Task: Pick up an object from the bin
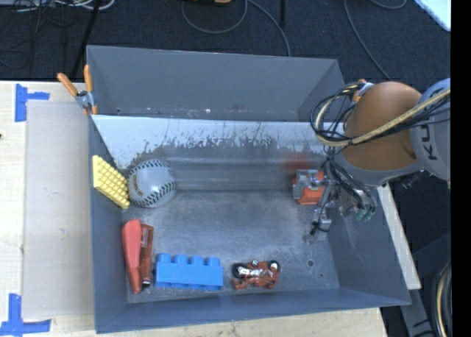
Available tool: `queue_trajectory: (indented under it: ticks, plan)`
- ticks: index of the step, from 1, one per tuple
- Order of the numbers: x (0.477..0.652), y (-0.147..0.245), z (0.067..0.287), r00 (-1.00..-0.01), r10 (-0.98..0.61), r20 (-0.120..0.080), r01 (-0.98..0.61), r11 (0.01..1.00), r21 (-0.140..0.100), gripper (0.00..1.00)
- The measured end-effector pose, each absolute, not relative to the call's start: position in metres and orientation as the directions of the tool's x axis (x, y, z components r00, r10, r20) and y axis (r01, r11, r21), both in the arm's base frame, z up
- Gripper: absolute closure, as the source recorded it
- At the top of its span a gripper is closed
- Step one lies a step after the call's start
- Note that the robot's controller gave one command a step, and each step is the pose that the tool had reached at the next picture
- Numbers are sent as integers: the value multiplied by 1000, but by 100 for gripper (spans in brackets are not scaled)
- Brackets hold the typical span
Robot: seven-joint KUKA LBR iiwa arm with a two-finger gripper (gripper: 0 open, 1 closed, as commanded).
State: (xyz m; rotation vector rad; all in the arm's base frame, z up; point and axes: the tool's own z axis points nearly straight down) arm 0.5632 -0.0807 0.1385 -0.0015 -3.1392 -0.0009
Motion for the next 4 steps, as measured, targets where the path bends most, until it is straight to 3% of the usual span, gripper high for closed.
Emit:
queue_trajectory:
  ticks: [1,2,3,4]
  plan:
    - [540,-44,107,-978,-210,0,-210,978,-1,0]
    - [514,-14,101,-945,-328,10,-328,945,6,0]
    - [510,0,107,-995,-97,6,-97,995,2,0]
    - [494,20,80,-930,-367,9,-367,930,6,0]
